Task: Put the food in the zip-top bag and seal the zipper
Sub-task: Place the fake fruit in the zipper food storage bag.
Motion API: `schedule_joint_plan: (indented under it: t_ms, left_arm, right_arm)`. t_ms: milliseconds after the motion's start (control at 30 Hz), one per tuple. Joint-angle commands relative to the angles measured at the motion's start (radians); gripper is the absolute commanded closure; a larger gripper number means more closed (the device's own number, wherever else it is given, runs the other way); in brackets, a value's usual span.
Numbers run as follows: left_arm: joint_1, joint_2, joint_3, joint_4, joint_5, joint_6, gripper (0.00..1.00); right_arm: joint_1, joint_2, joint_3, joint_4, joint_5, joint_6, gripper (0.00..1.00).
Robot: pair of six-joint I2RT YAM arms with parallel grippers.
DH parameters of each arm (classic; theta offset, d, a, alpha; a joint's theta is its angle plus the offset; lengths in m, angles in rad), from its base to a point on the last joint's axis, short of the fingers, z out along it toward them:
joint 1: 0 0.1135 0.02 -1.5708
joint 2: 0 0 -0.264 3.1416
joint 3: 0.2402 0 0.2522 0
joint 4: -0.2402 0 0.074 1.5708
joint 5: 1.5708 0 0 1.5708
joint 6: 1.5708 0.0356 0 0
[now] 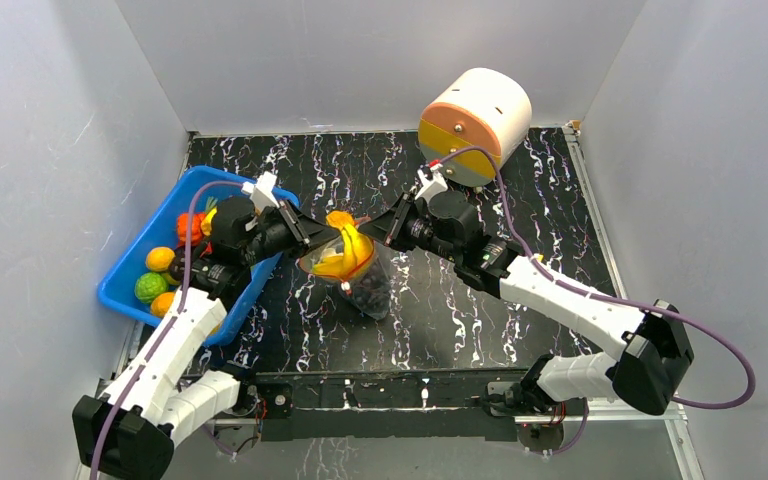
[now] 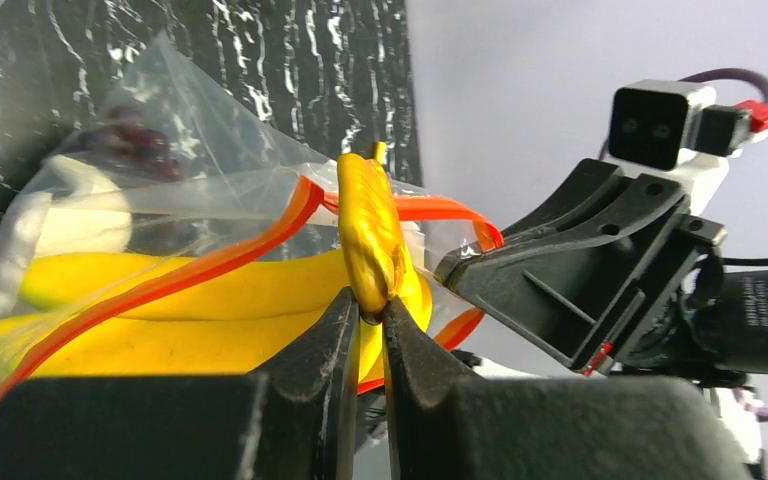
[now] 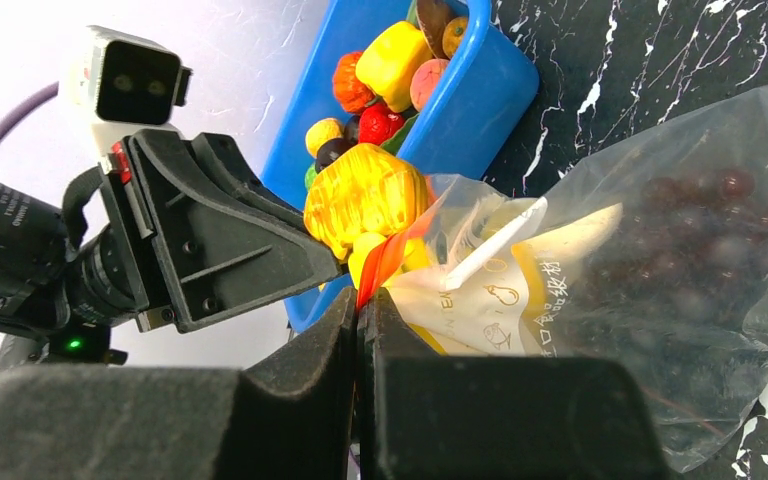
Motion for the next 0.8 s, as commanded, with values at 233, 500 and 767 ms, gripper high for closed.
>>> schedule_joint_plan:
  t_ms: [233, 500, 767]
  left_arm:
    - [-0.129, 0.093, 0.132, -0.174, -0.152, 0.285, 1.0]
    - [-0.208, 0.134, 0.133, -0.115, -0.063, 0.343, 1.0]
    - [-0.22, 0.041, 0.152, -0.239, -0.104, 0.4, 1.0]
  right_arm:
    - [0.006, 0.035, 0.102, 0.14, 0.026, 0.027, 1.0]
    - [0.006, 0.08, 0.18, 0.1, 0.085, -0.015, 1.0]
    - [0.006, -0.022, 0.08, 0.066, 0.264, -0.041, 1.0]
